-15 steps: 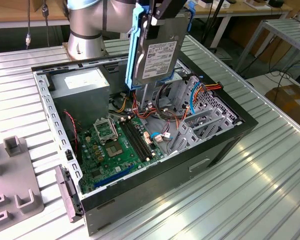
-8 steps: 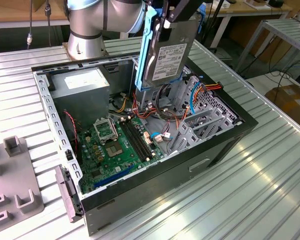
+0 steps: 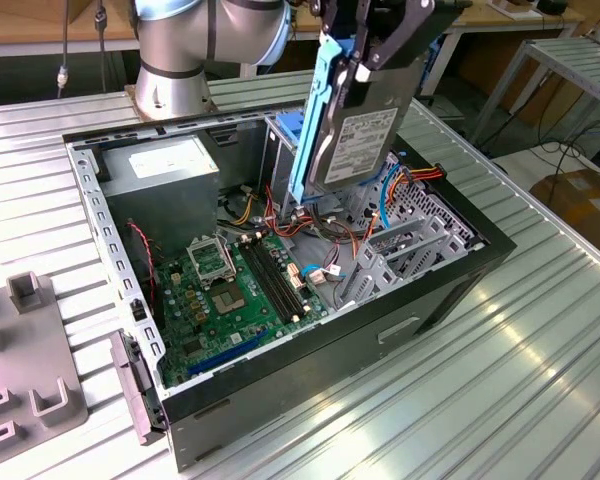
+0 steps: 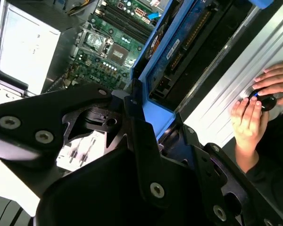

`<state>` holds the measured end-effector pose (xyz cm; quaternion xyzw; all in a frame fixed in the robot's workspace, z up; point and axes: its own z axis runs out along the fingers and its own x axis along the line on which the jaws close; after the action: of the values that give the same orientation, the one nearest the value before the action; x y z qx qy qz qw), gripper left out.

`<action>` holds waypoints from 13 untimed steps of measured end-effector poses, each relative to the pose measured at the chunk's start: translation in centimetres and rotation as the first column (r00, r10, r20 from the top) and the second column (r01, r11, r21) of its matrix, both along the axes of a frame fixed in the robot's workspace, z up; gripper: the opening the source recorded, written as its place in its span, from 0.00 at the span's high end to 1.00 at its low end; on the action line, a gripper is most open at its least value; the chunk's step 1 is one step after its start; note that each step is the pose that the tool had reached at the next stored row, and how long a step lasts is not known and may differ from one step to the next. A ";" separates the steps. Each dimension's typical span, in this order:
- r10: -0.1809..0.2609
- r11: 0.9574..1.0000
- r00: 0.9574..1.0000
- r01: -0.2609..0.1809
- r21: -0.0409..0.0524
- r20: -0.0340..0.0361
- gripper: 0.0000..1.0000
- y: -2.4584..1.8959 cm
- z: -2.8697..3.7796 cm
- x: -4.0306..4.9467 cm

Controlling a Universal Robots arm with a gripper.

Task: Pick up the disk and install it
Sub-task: 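Insert the disk into the insertion slot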

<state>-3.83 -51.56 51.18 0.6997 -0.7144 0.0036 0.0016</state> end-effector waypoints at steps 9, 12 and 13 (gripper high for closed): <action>0.000 1.000 1.000 0.000 0.000 0.000 0.63 -1.60 -0.39 3.43; 0.000 1.000 1.000 0.000 0.000 0.000 0.63 -1.87 -0.51 4.36; 0.000 1.000 1.000 0.000 0.000 0.000 0.63 -1.96 -0.60 4.85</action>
<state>1.02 -53.52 50.58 0.6997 -0.7144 0.0035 0.0015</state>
